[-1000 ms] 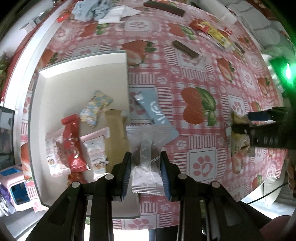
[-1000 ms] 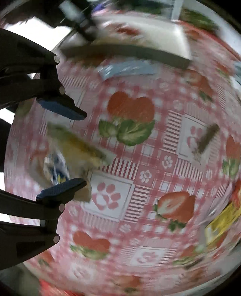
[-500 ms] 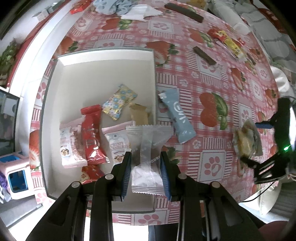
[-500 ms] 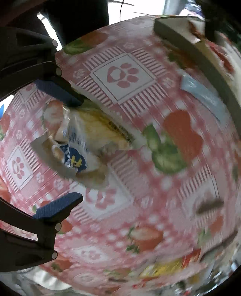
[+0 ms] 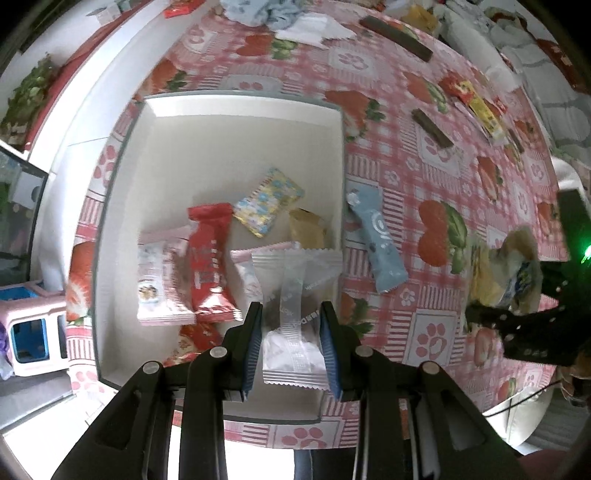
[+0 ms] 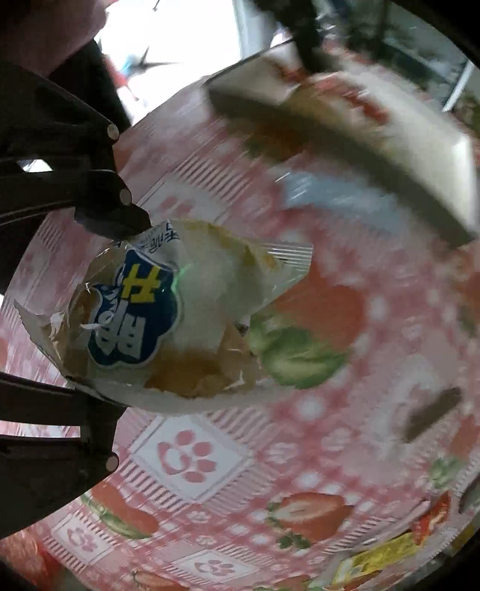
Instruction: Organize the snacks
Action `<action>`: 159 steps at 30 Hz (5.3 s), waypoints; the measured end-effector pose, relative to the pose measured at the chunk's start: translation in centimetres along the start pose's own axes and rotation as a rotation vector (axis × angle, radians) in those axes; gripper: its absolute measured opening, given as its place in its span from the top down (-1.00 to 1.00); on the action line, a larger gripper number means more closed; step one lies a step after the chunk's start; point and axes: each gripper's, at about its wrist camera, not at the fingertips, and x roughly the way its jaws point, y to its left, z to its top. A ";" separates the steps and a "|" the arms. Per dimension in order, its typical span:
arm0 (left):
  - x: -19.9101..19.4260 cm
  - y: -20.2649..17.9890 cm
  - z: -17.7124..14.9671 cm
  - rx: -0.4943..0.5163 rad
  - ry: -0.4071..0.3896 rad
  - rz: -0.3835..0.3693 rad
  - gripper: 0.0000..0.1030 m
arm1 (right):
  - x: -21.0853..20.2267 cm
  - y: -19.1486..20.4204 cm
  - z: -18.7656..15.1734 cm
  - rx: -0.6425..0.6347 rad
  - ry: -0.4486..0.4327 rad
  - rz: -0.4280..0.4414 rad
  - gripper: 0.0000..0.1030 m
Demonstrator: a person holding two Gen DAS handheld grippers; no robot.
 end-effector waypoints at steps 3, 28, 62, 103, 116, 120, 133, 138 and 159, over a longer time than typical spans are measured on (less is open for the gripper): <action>-0.4 1.6 0.2 -0.031 -0.017 0.012 0.35 | -2.0 1.4 2.6 0.014 -0.049 0.062 -0.05; -1.6 9.1 -1.9 -0.135 -0.076 0.045 -0.57 | -2.6 10.4 9.8 0.156 -0.063 0.102 -1.00; -7.2 13.5 -40.3 -0.768 -0.218 0.159 -0.57 | -5.4 -4.1 -28.5 0.699 -0.071 -0.026 -1.00; -9.1 6.5 -37.5 -0.338 -0.060 0.194 -0.57 | -0.8 3.4 -40.9 0.685 -0.266 0.034 -1.00; -15.5 -9.5 -31.8 -0.009 -0.159 0.332 -0.58 | 4.9 -6.9 -60.2 1.248 -0.325 0.252 -1.00; -17.1 -11.7 -30.6 0.016 -0.196 0.339 -0.58 | 4.9 -7.7 -61.0 1.261 -0.372 0.281 -1.00; -15.9 -11.6 -24.6 0.047 -0.218 0.314 -0.60 | 2.3 -9.1 -54.2 1.191 -0.422 0.211 -1.00; -13.2 -9.1 -19.8 0.065 -0.206 0.243 -0.60 | -1.6 -8.0 -42.6 0.984 -0.425 0.085 -1.00; 2.5 -12.7 1.7 0.057 0.050 -0.012 -0.59 | -3.7 -8.2 0.4 0.387 -0.192 -0.171 -1.00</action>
